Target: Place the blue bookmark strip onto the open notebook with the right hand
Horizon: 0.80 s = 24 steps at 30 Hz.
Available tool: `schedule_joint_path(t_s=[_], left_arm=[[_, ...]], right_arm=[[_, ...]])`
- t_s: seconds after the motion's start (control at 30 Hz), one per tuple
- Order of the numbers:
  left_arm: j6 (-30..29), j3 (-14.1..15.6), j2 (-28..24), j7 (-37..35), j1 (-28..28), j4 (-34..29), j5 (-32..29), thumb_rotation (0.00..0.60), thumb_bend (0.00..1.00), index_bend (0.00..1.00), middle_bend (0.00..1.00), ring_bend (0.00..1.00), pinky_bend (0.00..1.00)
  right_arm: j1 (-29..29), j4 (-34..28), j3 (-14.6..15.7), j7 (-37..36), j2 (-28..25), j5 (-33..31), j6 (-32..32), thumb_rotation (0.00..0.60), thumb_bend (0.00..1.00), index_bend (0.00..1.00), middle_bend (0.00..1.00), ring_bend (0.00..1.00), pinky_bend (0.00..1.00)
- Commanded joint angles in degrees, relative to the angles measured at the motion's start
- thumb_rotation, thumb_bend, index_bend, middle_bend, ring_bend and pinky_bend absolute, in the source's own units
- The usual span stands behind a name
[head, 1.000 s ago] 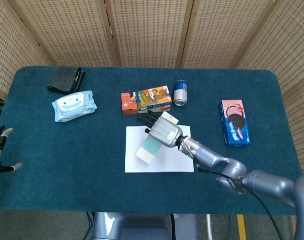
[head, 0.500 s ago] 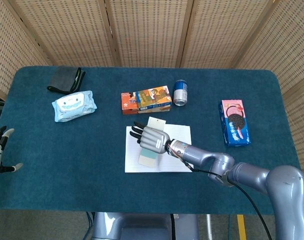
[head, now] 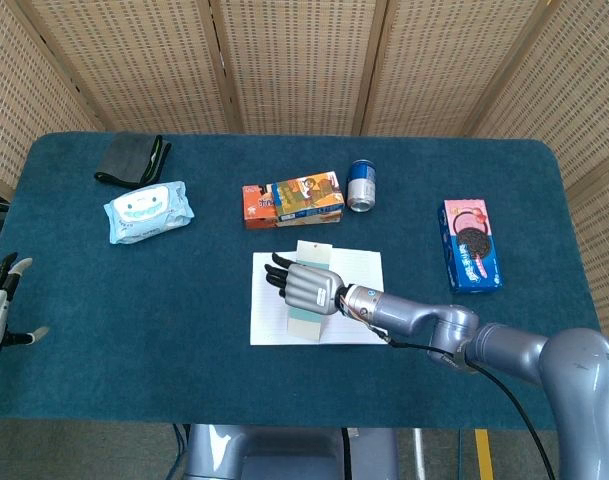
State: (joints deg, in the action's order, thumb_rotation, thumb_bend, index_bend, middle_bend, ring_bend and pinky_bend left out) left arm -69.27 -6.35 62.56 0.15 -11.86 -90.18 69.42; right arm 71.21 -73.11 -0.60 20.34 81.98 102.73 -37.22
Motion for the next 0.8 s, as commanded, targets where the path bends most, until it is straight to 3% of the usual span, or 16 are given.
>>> schedule_joint_path(t_s=[0.03, 0.2, 0.3, 0.47, 0.53, 0.67, 0.8], left_arm=[[-0.1, 0.0, 0.0, 0.0, 0.0, 0.0, 0.0, 0.6, 0.0, 0.0, 0.0, 0.0, 0.0], [0.0, 0.0, -0.1, -0.3, 0.0, 0.1, 0.0, 0.6, 0.0, 0.0, 0.0, 0.0, 0.0], [0.3, 0.1, -0.2, -0.5, -0.1, 0.2, 0.1, 0.6, 0.0, 0.0, 0.0, 0.0, 0.0], [0.0, 0.2, -0.4, -0.8, 0.0, 0.1, 0.5, 0.6, 0.0, 0.0, 0.0, 0.0, 0.0], [-0.1, 0.2, -0.4, -0.9, 0.0, 0.1, 0.6, 0.6, 0.0, 0.0, 0.0, 0.0, 0.0], [0.0, 0.4, -0.4, -1.0, 0.0, 0.0, 0.8, 0.6, 0.0, 0.0, 0.0, 0.0, 0.0], [-0.1, 0.6, -0.5, -1.1, 0.0, -0.1, 1.2, 0.6, 0.0, 0.0, 0.0, 0.0, 0.0]], right_arm=[[0.1, 0.9, 0.3, 1.0, 0.6, 0.7, -0.6, 0.6, 1.0, 0.48, 0.08, 0.0, 0.09], [0.2, 1.3, 1.2, 1.8, 0.5, 1.9, -1.3, 0.6, 0.99, 0.21, 0.05, 0.0, 0.11], [0.3, 1.4, 1.8, 2.0, 0.4, 3.1, -2.4, 0.6, 0.9, 0.06, 0.01, 0.0, 0.11], [-0.4, 2.4, 1.0, 3.6, 0.4, 2.5, -3.8, 0.6, 0.7, 0.0, 0.0, 0.0, 0.11], [-0.8, 2.2, 0.8, 4.0, 0.0, 2.1, -4.4, 0.6, 0.67, 0.0, 0.0, 0.0, 0.11], [-2.4, 1.4, -0.3, 5.5, -1.2, 0.9, -6.8, 0.6, 0.73, 0.0, 0.0, 0.0, 0.11], [-5.8, -0.7, -2.2, 1.8, -1.8, -3.8, -10.4, 0.6, 0.97, 0.0, 0.0, 0.0, 0.11]])
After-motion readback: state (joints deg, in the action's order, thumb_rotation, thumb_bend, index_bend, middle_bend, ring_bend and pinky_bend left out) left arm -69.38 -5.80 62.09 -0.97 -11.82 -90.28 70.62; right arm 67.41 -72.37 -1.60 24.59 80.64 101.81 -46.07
